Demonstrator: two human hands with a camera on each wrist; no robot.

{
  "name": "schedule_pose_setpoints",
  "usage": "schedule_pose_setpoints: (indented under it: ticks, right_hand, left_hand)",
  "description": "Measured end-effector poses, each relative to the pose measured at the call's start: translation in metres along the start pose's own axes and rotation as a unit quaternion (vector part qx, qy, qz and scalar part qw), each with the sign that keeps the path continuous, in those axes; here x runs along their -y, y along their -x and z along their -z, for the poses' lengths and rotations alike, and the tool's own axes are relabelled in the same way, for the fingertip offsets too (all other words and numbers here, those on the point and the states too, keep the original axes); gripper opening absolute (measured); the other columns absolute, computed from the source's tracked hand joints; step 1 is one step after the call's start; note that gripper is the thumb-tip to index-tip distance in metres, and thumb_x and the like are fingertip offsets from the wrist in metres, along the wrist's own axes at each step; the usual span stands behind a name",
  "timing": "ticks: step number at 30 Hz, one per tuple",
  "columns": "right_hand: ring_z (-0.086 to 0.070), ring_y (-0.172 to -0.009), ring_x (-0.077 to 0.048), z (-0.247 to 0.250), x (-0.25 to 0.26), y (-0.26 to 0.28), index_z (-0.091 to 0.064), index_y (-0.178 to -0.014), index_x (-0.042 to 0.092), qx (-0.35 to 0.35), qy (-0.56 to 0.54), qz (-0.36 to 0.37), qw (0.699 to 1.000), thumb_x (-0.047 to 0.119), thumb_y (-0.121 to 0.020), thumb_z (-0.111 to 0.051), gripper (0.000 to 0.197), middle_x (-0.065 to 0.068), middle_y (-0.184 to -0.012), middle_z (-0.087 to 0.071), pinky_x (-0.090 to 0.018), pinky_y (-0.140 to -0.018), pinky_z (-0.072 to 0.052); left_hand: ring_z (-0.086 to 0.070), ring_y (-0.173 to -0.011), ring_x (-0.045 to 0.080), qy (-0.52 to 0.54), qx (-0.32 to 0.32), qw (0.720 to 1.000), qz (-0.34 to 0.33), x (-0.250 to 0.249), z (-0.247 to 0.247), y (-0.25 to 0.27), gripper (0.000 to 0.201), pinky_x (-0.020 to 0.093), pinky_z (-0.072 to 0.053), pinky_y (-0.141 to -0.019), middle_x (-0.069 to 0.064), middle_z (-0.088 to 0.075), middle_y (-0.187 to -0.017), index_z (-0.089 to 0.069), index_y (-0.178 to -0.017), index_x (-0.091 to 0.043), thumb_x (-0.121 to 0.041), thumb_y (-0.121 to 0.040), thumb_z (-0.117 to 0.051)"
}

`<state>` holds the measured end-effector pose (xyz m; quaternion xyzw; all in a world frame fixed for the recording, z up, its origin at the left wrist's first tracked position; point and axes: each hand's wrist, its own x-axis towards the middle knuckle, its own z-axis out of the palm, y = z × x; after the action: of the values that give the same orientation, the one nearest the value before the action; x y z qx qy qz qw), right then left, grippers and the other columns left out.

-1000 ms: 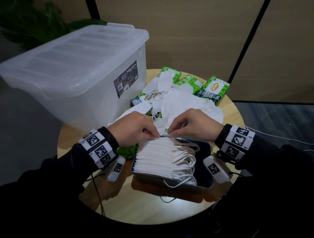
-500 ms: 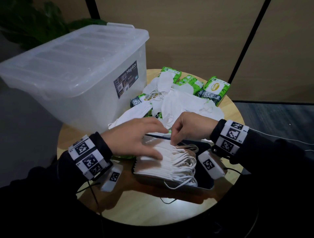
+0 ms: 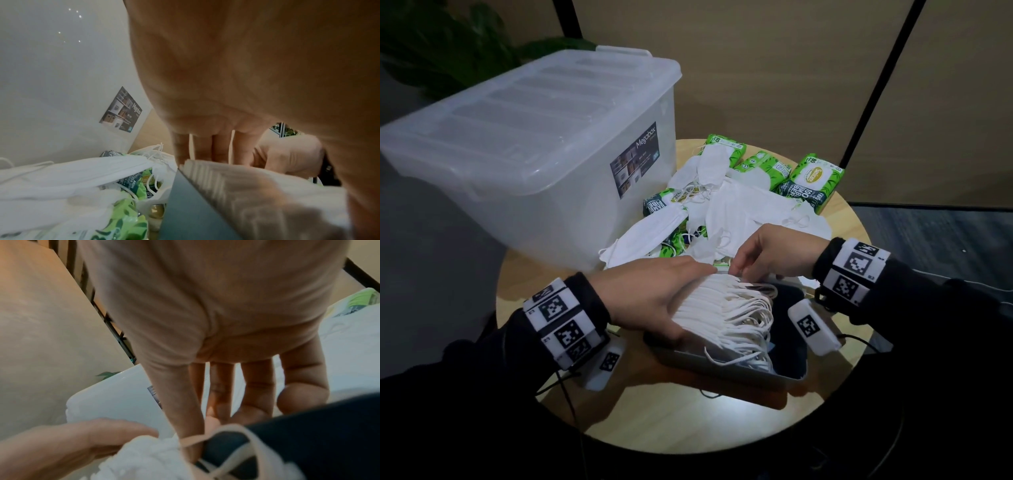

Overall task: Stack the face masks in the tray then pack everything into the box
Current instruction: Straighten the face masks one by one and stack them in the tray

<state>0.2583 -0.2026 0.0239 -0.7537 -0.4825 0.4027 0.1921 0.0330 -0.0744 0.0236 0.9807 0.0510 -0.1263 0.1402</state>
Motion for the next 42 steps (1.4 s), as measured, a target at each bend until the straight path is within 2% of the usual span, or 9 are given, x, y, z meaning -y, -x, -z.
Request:
schedule_pose_setpoints:
  ticks: [8,12,16,24,27,30,35,38,42]
  right_hand:
    - [-0.056,-0.066,-0.016,0.000,-0.002,-0.002,-0.085,-0.084,0.023,-0.013,-0.020,-0.010,1.000,0.009,-0.080,-0.082,0.016,-0.015,-0.085,-0.078,-0.033,-0.065,-0.043]
    - [-0.055,-0.063,-0.017,-0.002,-0.006,-0.005,-0.083,-0.078,0.022,-0.029,-0.032,-0.023,0.999,0.008,-0.078,-0.084,0.014,-0.009,-0.075,-0.073,-0.032,-0.065,-0.043]
    - [-0.055,-0.065,-0.018,0.000,-0.006,-0.005,-0.082,-0.074,0.024,-0.015,-0.030,-0.018,0.999,0.008,-0.080,-0.083,0.018,-0.011,-0.074,-0.071,-0.030,-0.063,-0.042]
    - [-0.060,-0.070,-0.014,0.001,-0.008,-0.007,-0.084,-0.085,0.024,-0.009,-0.006,-0.004,1.000,0.015,-0.082,-0.084,0.010,-0.017,-0.092,-0.078,-0.026,-0.061,-0.047]
    - [-0.060,-0.068,-0.015,0.001,-0.010,-0.009,-0.084,-0.085,0.025,-0.012,-0.011,-0.005,1.000,0.015,-0.082,-0.084,0.011,-0.016,-0.091,-0.078,-0.028,-0.061,-0.049]
    - [-0.060,-0.067,-0.015,0.001,-0.011,-0.009,-0.084,-0.083,0.025,-0.012,-0.020,-0.004,1.000,0.013,-0.082,-0.084,0.012,-0.017,-0.091,-0.078,-0.027,-0.061,-0.049]
    - [-0.061,-0.070,-0.020,0.000,-0.013,-0.009,-0.084,-0.086,0.022,-0.007,-0.023,0.001,1.000,0.012,-0.083,-0.083,0.011,-0.023,-0.095,-0.076,-0.031,-0.065,-0.048]
    - [-0.061,-0.071,-0.020,0.000,-0.013,-0.010,-0.084,-0.085,0.022,-0.004,-0.024,0.010,1.000,0.012,-0.083,-0.083,0.011,-0.021,-0.094,-0.077,-0.031,-0.066,-0.049]
    - [-0.065,-0.071,-0.015,0.000,-0.011,-0.008,-0.084,-0.084,0.024,0.046,-0.025,0.027,0.998,0.009,-0.086,-0.081,0.015,-0.013,-0.090,-0.079,-0.028,-0.065,-0.053]
  left_hand:
    - [-0.049,-0.118,0.019,-0.116,-0.042,0.992,-0.004,-0.014,0.008,-0.006,0.107,0.036,-0.041,-0.101,-0.003,-0.050,-0.130,-0.028,-0.157,-0.028,-0.056,-0.065,-0.073]
    - [-0.012,-0.152,0.020,-0.127,-0.007,0.992,0.008,-0.012,0.013,0.001,0.131,0.037,-0.013,-0.126,0.002,-0.012,-0.167,-0.002,-0.163,-0.019,-0.070,-0.067,-0.074]
    - [0.021,-0.156,0.020,-0.111,0.002,0.994,-0.008,-0.030,-0.015,-0.004,0.145,0.049,0.011,-0.127,0.002,0.019,-0.171,0.018,-0.161,-0.019,-0.097,-0.064,-0.056]
    - [-0.026,-0.145,0.022,-0.142,-0.035,0.989,0.019,-0.021,-0.015,0.001,0.151,0.040,-0.022,-0.121,0.002,-0.023,-0.160,0.002,-0.163,-0.017,-0.101,-0.053,-0.057]
    - [-0.019,-0.151,0.021,-0.130,-0.031,0.991,0.014,-0.021,-0.014,0.002,0.151,0.042,-0.014,-0.126,0.003,-0.019,-0.163,0.002,-0.163,-0.014,-0.099,-0.055,-0.060]
    - [0.004,-0.158,0.017,-0.081,-0.005,0.997,0.013,-0.019,-0.016,0.000,0.152,0.032,0.005,-0.128,0.004,0.004,-0.172,0.010,-0.163,-0.012,-0.094,-0.059,-0.065]
    - [-0.013,-0.156,0.018,-0.055,0.004,0.998,0.025,-0.008,-0.013,0.001,0.155,0.028,-0.013,-0.127,0.004,-0.007,-0.171,0.009,-0.163,-0.015,-0.093,-0.053,-0.069]
    - [-0.031,-0.147,0.019,-0.045,0.009,0.999,0.024,-0.009,-0.007,0.003,0.145,0.028,-0.026,-0.122,0.003,-0.027,-0.164,-0.007,-0.161,-0.014,-0.087,-0.055,-0.075]
    - [-0.052,-0.124,0.011,0.027,0.050,0.998,0.023,-0.001,0.016,0.010,0.097,0.036,-0.043,-0.108,-0.010,-0.056,-0.136,-0.051,-0.135,-0.024,-0.085,-0.062,-0.072]
